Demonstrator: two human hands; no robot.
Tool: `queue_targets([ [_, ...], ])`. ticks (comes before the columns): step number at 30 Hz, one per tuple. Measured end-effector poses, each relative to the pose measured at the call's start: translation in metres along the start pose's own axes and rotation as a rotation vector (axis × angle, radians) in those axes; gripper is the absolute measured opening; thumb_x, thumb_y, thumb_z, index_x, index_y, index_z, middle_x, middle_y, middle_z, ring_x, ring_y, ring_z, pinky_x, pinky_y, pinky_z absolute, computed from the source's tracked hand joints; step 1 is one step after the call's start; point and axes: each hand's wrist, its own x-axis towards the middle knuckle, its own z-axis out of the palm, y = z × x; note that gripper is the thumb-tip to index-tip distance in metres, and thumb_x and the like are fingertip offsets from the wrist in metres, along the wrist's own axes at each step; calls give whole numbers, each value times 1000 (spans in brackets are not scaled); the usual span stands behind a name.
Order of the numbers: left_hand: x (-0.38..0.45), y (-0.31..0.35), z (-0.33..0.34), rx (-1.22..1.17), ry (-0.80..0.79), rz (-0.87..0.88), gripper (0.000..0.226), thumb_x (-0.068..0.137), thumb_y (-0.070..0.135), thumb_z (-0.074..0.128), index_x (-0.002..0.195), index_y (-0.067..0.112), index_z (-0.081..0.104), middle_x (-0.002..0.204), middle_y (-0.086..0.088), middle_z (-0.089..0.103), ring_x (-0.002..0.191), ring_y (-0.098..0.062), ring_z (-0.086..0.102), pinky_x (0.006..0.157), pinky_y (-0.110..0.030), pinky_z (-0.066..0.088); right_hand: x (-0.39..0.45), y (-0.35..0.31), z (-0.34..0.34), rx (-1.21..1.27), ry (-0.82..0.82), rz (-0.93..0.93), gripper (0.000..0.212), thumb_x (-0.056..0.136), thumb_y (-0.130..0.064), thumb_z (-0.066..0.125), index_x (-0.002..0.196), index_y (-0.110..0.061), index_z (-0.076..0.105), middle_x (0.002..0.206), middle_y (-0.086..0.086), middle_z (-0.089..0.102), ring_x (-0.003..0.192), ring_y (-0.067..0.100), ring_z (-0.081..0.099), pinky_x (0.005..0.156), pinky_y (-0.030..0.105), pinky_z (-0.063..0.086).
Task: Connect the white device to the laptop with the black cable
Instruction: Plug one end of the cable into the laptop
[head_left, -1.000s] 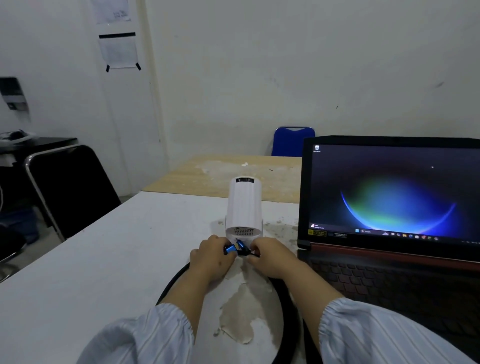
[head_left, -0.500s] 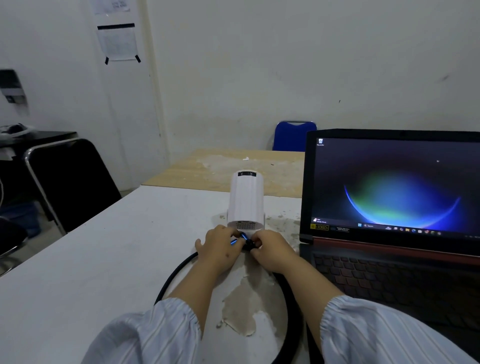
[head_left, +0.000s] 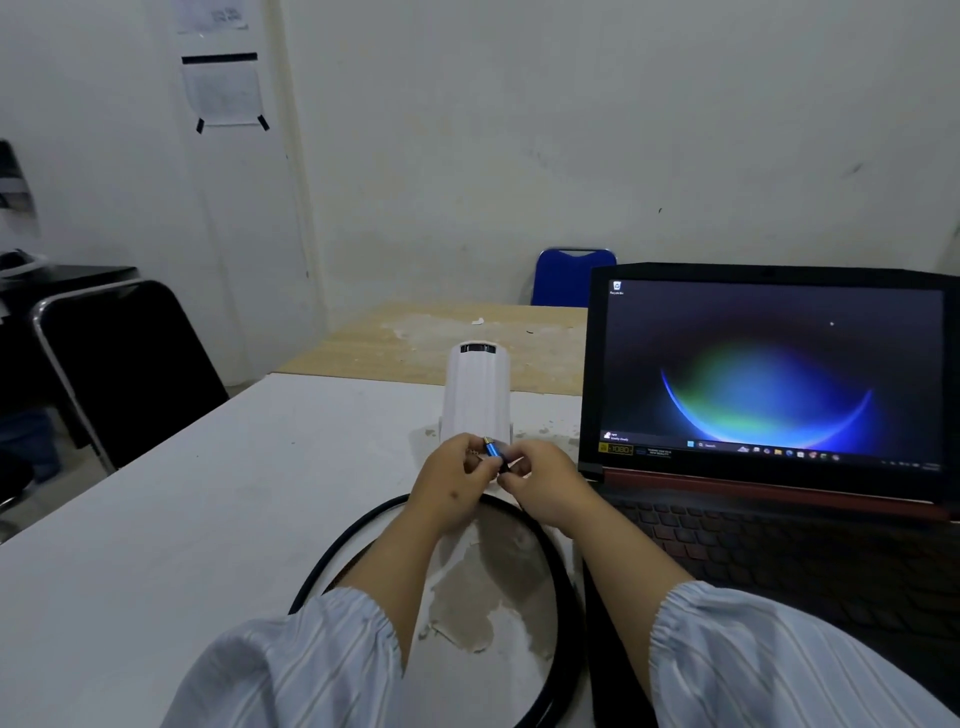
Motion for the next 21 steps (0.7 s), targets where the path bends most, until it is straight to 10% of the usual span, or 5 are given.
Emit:
queue_targets([
  [6,-2,10,4,-72,-42,73,10,90,14,54,98,11,59,105,-25,67,93,-36,64,83,-44,52,0,1,-6,10,23,29,11,86,-19,59,82,-18,49,67,-5,47,73,18,47,70,32,40],
  [12,5,13,10,-123,-161,49,25,94,7,44,114,6,59,99,-15,62,84,-21,53,73,-26,42,-5,5,-15,167,14,75,26,86,-19,60,109,-7,58,74,4,57,65,18,54,67,38,53],
  [21,5,14,18,-233,-353,-20,34,97,7,35,117,22,58,107,-15,63,90,-22,56,88,-37,45,-8,17,-27,172,-44,40,21,88,-9,57,108,-13,63,77,4,59,63,12,53,52,22,47],
])
